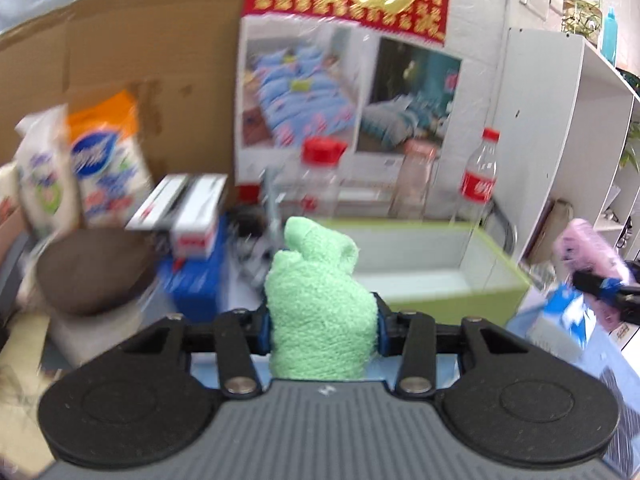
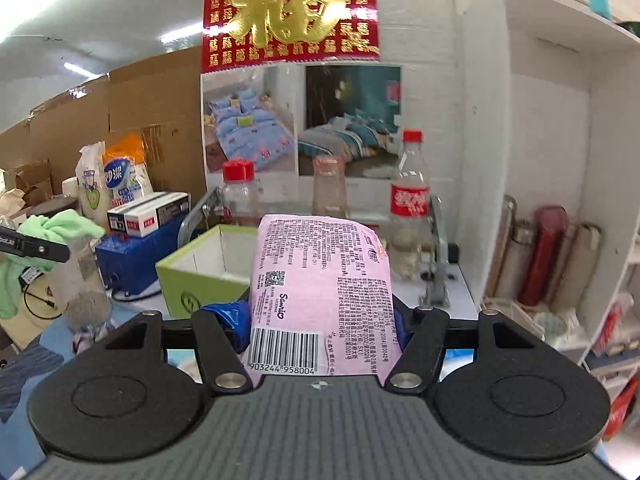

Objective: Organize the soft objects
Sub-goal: 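Lower both held items into the green box and open both tools, then withdraw the left tool toward the socks while the right tool moves to the zip bags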

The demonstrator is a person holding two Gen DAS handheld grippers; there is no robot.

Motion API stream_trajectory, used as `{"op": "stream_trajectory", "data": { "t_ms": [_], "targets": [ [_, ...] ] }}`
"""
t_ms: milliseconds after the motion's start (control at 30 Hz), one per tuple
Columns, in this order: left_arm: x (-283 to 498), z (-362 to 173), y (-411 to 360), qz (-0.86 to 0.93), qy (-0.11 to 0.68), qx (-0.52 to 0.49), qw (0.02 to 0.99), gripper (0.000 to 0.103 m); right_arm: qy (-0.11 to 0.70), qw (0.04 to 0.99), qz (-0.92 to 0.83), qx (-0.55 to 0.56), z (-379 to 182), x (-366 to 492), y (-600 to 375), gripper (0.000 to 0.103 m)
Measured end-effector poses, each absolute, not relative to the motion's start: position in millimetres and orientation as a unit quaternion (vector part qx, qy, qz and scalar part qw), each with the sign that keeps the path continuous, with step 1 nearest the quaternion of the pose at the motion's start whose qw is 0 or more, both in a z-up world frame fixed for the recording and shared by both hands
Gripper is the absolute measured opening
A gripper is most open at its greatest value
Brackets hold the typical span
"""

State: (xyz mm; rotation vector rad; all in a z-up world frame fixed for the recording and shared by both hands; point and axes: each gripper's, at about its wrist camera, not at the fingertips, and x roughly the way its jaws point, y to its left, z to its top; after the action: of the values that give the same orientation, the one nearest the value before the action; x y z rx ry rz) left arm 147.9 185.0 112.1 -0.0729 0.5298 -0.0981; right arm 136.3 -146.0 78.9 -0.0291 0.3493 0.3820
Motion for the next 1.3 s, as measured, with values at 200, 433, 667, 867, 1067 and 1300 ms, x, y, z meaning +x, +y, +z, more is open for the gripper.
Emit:
{"op": "stream_trajectory", "data": {
  "t_ms": [200,433,667,867,1067,1300],
  "targets": [
    [258.0,111.9,144.8,-0.066,0.265,-0.02,0.962,0.044,0.204,0.956,0.207,-0.041,92.3,239.9,-99.4,0.049],
    [323.0,69.7,127.2,-0.049,0.308,0.009,0.95,0.074,0.264,0.94,0.216,-0.03,60.8,309.4,-77.7,0.053],
    [314.1,68.5,135.6,-0.025,0.309,0.007,0.951,0.079,0.295,0.936,0.192,0.007,43.1,325.1,-79.6,0.057],
    [257.2,84.6,148.3,-0.023,0.288,-0.011,0.957,0.092,0.264,0.945,0.191,-0.025,63.0,287.2,-85.0,0.059],
    [170.7,81.5,160.5,-0.008,0.273,-0.01,0.962,0.093,0.249,0.949,0.184,-0.054,60.2,213.2,-100.9,0.06],
    [89.7,40.9,193.6,0.05,0.314,-0.044,0.947,0.093,0.258,0.955,0.145,-0.017,25.1,121.9,-125.3,0.06]
  ]
}}
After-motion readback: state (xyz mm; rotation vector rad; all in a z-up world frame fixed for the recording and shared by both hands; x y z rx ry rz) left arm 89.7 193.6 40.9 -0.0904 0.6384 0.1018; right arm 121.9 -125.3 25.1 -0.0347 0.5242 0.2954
